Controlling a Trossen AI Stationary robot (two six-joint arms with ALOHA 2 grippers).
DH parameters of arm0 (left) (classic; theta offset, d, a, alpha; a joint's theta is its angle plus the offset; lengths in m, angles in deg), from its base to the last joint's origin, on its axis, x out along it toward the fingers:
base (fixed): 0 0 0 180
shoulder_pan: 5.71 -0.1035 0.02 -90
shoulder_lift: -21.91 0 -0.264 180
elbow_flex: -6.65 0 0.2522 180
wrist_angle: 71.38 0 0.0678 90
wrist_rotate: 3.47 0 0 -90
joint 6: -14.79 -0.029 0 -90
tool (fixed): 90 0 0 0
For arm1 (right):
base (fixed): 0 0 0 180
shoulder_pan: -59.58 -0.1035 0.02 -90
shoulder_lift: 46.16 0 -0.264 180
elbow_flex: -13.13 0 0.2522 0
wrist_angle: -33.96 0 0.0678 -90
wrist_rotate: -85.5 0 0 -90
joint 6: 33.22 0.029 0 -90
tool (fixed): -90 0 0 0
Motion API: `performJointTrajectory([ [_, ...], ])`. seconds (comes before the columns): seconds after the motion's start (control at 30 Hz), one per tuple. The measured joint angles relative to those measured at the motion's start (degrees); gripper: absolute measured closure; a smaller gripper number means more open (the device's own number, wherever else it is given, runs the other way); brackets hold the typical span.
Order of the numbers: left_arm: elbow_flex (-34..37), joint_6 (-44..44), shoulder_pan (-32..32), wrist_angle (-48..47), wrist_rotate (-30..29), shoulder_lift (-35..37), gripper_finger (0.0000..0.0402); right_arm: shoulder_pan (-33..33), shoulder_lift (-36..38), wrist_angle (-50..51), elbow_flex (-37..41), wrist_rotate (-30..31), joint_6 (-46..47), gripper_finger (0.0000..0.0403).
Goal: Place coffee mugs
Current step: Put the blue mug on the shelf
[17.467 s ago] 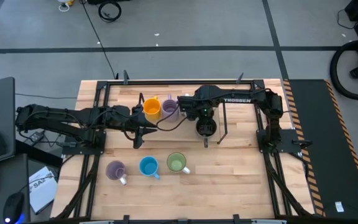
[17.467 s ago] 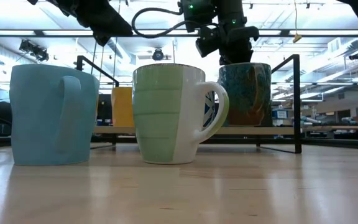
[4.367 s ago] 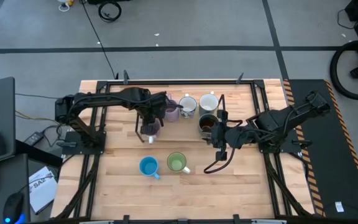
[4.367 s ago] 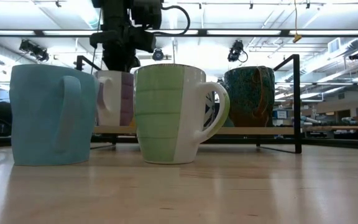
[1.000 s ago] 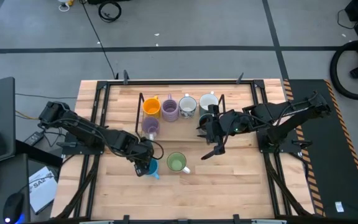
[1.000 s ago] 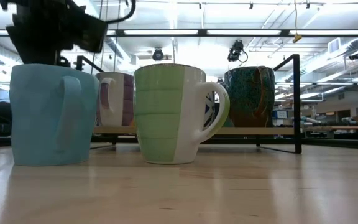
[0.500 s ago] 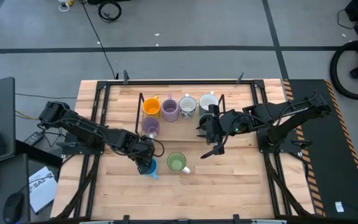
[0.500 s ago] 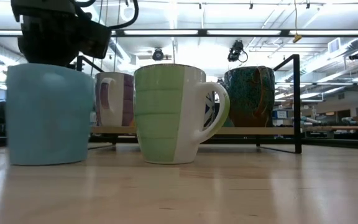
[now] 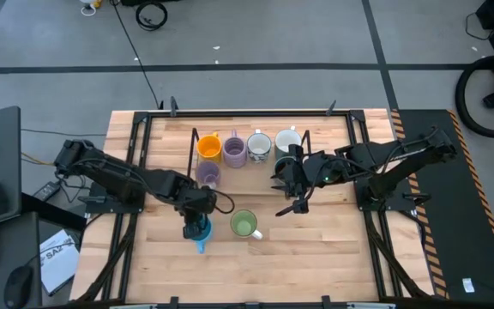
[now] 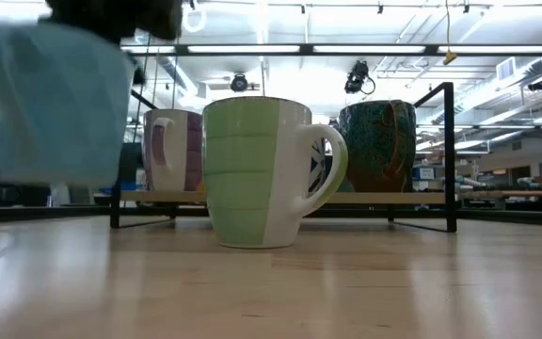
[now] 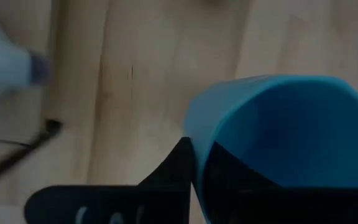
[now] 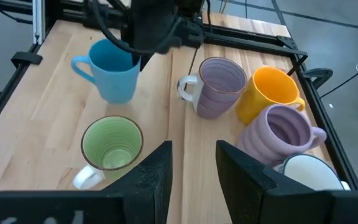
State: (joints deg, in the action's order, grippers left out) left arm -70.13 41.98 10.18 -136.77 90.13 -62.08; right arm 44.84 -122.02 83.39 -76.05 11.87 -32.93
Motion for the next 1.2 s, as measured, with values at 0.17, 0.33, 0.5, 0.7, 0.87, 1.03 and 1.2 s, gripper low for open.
performJointTrajectory([
  [0.17, -9.02, -10.57, -1.14, -4.87, 0.07, 0.00, 0.0378, -0.12, -0.02, -3.15, 3.72, -0.01, 0.48, 0.0274],
  [0.33, -17.64, -17.32, -4.20, -8.47, -2.38, 0.00, 0.0378, -0.29, -0.07, -6.72, 7.92, 0.00, 3.25, 0.0274],
  [0.5, -22.71, -24.60, -9.27, -9.28, -5.71, -0.04, 0.0376, -1.56, -0.02, -9.52, 10.68, -0.01, 5.85, 0.0274],
  [0.7, -24.03, -31.54, -16.37, -5.44, -6.25, -0.27, 0.0375, -3.97, 0.18, -9.70, 10.69, 3.27, 7.16, 0.0274],
  [0.87, -24.65, -35.48, -19.66, -4.42, -5.62, -4.47, 0.0376, -4.92, 1.89, -6.11, 9.89, 4.66, 10.20, 0.0274],
  [1.03, -30.59, -39.11, -21.14, -8.68, -4.82, -12.02, 0.0376, -6.34, 3.64, -2.65, 7.91, 7.04, 12.21, 0.0274],
  [1.2, -36.99, -43.03, -22.64, -14.05, -1.69, -19.34, 0.0376, -7.14, 3.96, -2.56, 7.91, 7.38, 13.05, 0.0274],
])
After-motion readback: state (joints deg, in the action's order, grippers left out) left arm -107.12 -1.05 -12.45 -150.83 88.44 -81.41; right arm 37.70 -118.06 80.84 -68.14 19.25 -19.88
